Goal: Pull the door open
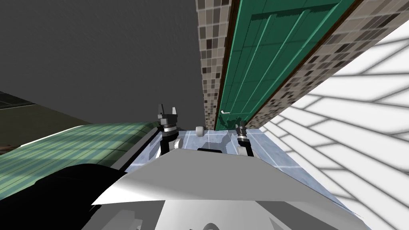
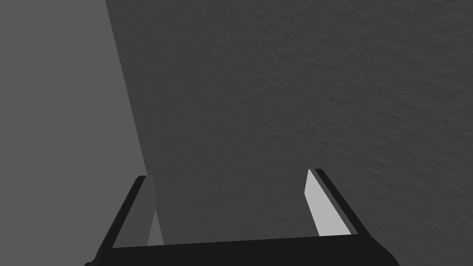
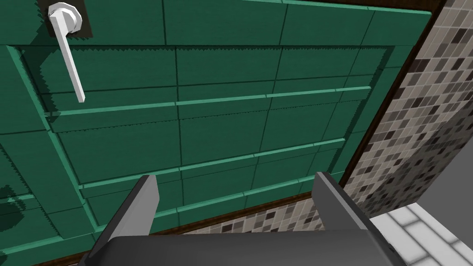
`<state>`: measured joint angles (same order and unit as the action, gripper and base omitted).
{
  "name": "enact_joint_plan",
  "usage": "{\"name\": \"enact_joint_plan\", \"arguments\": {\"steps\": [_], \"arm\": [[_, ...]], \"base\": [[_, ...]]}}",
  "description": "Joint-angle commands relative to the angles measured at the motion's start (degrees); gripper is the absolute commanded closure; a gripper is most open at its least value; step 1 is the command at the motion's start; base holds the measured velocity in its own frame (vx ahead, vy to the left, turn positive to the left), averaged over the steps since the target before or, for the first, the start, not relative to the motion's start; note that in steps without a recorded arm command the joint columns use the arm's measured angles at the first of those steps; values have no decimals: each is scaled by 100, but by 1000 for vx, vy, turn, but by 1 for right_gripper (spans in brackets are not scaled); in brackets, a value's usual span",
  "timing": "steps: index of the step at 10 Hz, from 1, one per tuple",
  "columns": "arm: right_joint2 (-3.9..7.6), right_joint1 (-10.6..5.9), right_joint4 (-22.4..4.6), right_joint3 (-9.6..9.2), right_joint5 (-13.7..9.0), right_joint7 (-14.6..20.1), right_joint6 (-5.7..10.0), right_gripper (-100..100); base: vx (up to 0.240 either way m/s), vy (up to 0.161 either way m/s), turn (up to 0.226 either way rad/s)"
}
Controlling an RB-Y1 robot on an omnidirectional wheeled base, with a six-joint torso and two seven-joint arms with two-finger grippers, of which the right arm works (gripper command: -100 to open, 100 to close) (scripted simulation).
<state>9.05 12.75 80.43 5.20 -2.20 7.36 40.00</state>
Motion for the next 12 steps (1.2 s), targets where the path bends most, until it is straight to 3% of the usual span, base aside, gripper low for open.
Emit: {"name": "enact_joint_plan", "arguments": {"steps": [1,6,11,12], "arm": [[4,-47,-187,5,-7,2,30,-100],[137,-433,-1124,79,-92,64,233,-100],[201,-619,-1723,116,-134,93,331,-100],[231,-709,-1963,133,-154,107,378,-100]], "base": [[45,-18,73],[61,-28,128],[44,-22,79],[47,-15,126]]}}
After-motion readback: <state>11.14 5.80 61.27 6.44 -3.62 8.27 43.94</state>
